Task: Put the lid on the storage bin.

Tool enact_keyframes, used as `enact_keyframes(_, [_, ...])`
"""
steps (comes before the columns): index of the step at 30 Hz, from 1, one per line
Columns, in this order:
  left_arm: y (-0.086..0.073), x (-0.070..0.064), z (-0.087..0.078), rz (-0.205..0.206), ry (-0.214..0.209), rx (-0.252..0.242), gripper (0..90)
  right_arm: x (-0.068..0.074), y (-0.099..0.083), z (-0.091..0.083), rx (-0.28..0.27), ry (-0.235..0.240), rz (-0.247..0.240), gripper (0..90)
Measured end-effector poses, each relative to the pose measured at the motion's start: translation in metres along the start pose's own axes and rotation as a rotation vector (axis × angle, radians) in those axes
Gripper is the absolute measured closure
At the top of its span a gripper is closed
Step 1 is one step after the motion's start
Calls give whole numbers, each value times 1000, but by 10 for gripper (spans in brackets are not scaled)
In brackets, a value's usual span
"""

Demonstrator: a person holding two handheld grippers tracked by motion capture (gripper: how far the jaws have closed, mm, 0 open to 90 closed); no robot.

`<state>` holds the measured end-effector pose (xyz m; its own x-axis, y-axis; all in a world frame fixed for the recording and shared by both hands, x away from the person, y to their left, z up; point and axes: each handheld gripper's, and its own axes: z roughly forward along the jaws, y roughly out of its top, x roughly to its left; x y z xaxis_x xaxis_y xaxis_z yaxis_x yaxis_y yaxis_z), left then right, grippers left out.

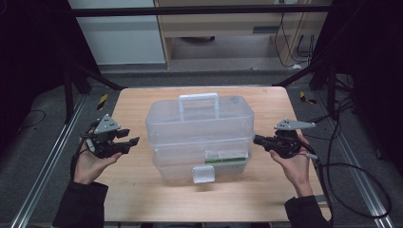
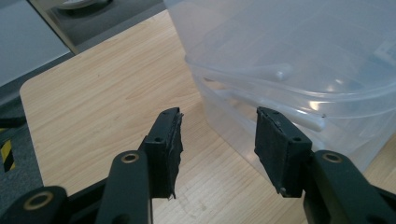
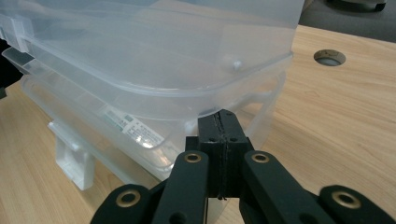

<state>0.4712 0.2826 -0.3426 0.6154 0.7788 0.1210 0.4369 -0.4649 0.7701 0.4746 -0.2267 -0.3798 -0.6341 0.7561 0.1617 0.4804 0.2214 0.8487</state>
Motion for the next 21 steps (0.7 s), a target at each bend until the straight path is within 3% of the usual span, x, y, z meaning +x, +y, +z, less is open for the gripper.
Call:
enact_keyframes(14, [-10, 1, 13, -39, 24, 11, 480, -5, -18, 1, 32, -10, 11, 900])
enact_keyframes(18, [-11, -1, 16, -43, 43, 11, 467, -12, -21, -4, 37, -69, 10, 888])
enact_keyframes(21, [-13, 0, 17, -60, 65, 11, 453, -20, -27, -10, 29, -126, 21, 813])
